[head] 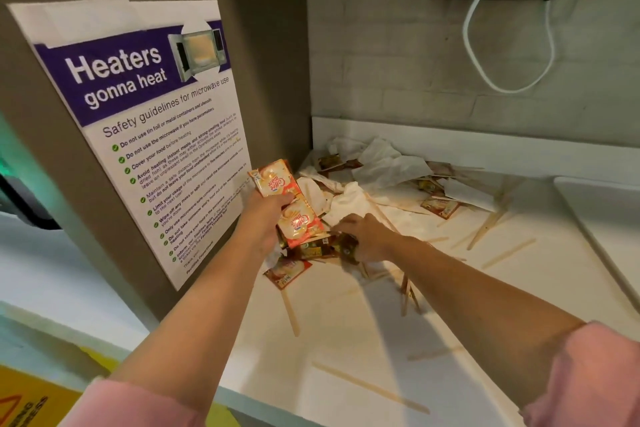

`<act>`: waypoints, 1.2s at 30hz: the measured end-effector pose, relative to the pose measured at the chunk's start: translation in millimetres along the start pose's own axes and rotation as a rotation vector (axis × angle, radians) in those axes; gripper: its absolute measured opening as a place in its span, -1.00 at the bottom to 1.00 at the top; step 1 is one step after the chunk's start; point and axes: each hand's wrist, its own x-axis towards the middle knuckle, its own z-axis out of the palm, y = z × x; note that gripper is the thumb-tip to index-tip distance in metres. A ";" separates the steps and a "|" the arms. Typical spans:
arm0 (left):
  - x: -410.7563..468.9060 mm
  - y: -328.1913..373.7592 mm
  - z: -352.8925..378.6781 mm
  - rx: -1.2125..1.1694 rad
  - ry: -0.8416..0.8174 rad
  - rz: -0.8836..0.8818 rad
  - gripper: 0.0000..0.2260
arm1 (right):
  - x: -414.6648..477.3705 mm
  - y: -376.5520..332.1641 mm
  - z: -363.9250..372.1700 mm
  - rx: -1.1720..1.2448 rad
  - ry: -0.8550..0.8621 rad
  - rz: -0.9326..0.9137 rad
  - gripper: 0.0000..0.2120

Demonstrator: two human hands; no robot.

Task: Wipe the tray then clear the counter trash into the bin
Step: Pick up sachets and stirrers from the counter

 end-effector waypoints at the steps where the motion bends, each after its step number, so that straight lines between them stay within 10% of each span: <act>1: 2.1 0.1 -2.2 0.001 0.000 -0.011 -0.62 | 1.7 -0.5 0.3 -0.016 -0.018 -0.010 -0.44; 12: 9.8 -6.6 -9.3 0.039 0.031 -0.002 -0.56 | 14.4 2.8 -28.6 -0.149 0.011 -0.084 -0.75; 23: 8.0 -8.6 0.6 0.071 0.003 -0.011 -0.72 | 14.4 -38.8 -79.0 0.761 0.107 -0.079 -0.79; 36: 6.0 -3.2 -6.8 0.103 0.059 0.025 -0.59 | 37.0 -44.7 -40.5 0.804 0.204 0.029 -0.84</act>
